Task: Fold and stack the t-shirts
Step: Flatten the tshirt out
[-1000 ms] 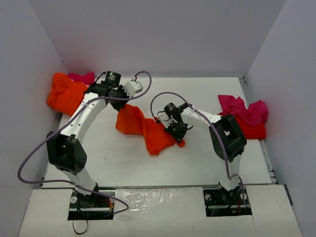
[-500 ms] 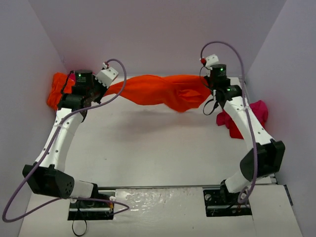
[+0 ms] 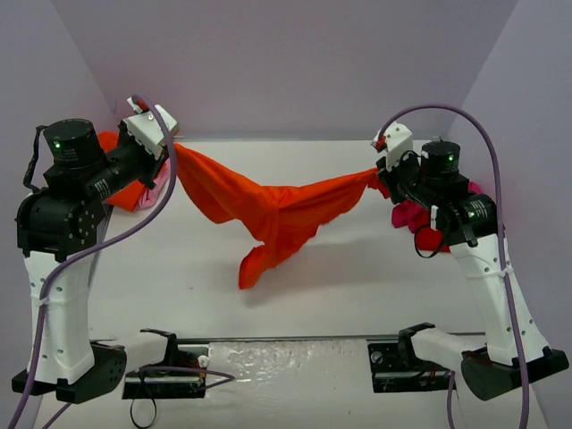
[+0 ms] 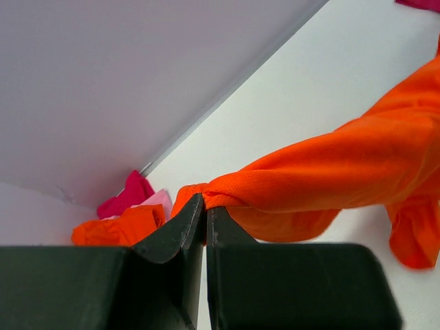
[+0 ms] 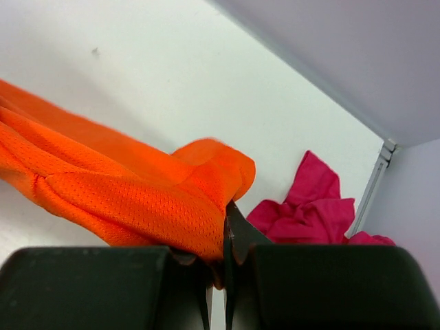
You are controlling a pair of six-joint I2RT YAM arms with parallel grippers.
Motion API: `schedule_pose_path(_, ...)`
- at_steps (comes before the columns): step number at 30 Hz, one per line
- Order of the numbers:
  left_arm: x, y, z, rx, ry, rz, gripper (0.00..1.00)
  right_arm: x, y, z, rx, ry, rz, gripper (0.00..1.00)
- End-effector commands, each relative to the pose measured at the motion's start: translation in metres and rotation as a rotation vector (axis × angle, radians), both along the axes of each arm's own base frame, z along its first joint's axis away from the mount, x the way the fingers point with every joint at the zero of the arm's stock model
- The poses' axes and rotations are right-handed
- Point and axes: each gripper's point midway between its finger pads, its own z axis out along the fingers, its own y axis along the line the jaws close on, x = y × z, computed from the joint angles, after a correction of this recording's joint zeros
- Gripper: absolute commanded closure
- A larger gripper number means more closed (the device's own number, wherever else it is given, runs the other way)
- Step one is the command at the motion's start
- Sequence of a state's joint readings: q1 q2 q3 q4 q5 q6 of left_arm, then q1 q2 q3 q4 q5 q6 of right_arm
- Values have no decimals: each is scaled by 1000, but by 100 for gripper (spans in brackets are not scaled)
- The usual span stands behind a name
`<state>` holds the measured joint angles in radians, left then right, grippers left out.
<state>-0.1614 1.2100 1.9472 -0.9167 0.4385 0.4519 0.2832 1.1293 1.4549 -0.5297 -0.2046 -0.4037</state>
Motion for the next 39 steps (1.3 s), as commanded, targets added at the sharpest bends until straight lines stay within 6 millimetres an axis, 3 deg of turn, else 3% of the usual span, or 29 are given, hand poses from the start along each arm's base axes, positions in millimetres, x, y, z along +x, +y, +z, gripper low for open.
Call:
schedule_pose_path(1, 23, -13, -16, -2, 76, -62, 99, -4, 6, -26, -50, 75, 66, 100)
schedule_pose_path(2, 35, -14, -23, 3, 91, -57, 99, -1, 4, -30, -61, 85, 56, 100)
schedule_pose_path(6, 97, -14, -82, 58, 196, -15, 98, 34, 4, -90, -142, 245, 27, 100)
schedule_pose_path(8, 118, -15, -113, 74, 251, -8, 93, 40, 8, -105, -150, 287, 38, 100)
schedule_pose_path(10, 142, -14, -148, 98, 304, 20, 69, 47, 16, -130, -148, 359, 65, 100)
schedule_pose_path(11, 154, -13, -166, 101, 328, 37, 53, 49, 18, -140, -147, 386, 74, 100)
schedule_pose_path(12, 156, -11, -170, 117, 327, 43, 33, 51, 20, -149, -145, 408, 79, 100)
schedule_pose_path(14, 169, -11, -200, 134, 374, 67, 20, 59, 26, -174, -146, 464, 88, 100)
schedule_pose_path(15, 173, -12, -207, 129, 377, 72, 20, 62, 29, -183, -138, 492, 94, 100)
schedule_pose_path(19, 178, -25, -210, 139, 363, 66, 18, 69, 51, -197, -102, 549, 125, 100)
schedule_pose_path(24, 160, -60, -199, 151, 352, -2, 17, 64, 97, -191, -115, 536, 186, 100)
schedule_pose_path(26, 147, -82, -196, 166, 345, -44, 17, 64, 110, -201, -144, 556, 191, 86)
schedule_pose_path(28, 136, -103, -194, 176, 344, -81, 17, 73, 112, -214, -180, 570, 147, 80)
schedule_pose_path(30, 127, -116, -199, 190, 354, -112, 17, 91, 103, -220, -209, 552, 43, 75)
schedule_pose_path(32, 116, -134, -204, 204, 362, -156, 17, 113, 64, -218, -257, 495, -141, 47)
schedule_pose_path(33, 112, -140, -208, 214, 366, -172, 17, 120, 46, -216, -269, 472, -210, 41)
schedule_pose_path(37, 112, -151, -226, 258, 384, -193, 17, 136, -22, -198, -295, 385, -442, 35)
schedule_pose_path(39, 115, -157, -228, 261, 387, -203, 17, 136, -43, -187, -297, 357, -500, 33)
